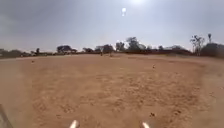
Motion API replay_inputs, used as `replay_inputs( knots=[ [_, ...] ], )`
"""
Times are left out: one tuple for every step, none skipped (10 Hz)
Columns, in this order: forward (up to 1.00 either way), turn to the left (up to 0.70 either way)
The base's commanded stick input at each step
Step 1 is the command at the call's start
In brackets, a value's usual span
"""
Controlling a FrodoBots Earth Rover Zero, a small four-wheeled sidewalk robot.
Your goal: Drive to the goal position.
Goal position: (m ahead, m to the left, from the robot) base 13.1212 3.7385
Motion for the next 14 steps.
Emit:
replay_inputs(
  knots=[
    [0.70,0.00],
    [0.70,0.00],
    [0.70,0.00],
    [0.70,0.00],
    [0.70,0.00],
    [0.70,0.00],
    [0.70,0.00],
    [0.70,0.00],
    [0.70,0.00],
    [0.70,0.00],
    [0.70,0.00],
    [0.70,0.00],
    [0.70,0.00],
    [0.70,0.00]
  ],
)
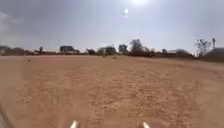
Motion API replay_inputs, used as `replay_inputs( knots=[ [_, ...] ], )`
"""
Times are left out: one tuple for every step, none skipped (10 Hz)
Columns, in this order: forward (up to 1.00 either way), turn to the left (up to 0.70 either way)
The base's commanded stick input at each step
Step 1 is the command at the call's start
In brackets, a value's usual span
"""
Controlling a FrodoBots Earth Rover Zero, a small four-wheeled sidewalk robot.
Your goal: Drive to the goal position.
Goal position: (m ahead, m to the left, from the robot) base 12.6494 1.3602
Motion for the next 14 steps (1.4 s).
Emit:
replay_inputs(
  knots=[
    [0.70,0.00],
    [0.70,0.00],
    [0.70,0.00],
    [0.70,0.00],
    [0.70,0.00],
    [0.70,0.00],
    [0.70,0.00],
    [0.70,0.00],
    [0.70,0.00],
    [0.70,0.00],
    [0.70,0.00],
    [0.70,0.00],
    [0.70,0.00],
    [0.70,0.00]
  ],
)
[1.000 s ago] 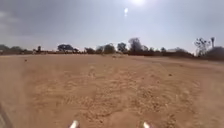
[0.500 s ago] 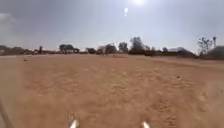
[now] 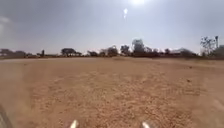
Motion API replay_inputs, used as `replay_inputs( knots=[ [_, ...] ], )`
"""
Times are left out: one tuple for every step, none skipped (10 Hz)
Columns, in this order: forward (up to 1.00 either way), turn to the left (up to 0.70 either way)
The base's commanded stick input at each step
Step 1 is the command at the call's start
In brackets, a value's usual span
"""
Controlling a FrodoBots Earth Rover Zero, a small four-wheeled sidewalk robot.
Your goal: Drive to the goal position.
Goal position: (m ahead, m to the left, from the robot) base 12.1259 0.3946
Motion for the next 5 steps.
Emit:
replay_inputs(
  knots=[
    [0.70,0.00],
    [0.70,0.00],
    [0.70,0.00],
    [0.70,0.00],
    [0.70,0.00]
  ],
)
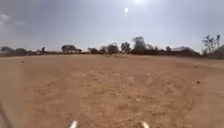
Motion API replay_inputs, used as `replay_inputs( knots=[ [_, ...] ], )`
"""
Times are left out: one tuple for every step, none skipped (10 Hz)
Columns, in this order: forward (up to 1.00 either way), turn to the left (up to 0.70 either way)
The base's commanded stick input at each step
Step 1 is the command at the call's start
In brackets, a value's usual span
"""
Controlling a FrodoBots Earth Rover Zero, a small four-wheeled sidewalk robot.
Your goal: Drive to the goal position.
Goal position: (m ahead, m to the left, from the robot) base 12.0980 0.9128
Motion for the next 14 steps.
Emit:
replay_inputs(
  knots=[
    [0.70,0.00],
    [0.70,0.00],
    [0.70,0.00],
    [0.70,0.00],
    [0.70,0.00],
    [0.70,0.00],
    [0.70,0.00],
    [0.70,0.00],
    [0.70,0.00],
    [0.70,0.00],
    [0.70,0.00],
    [0.70,0.00],
    [0.70,0.00],
    [0.70,0.00]
  ],
)
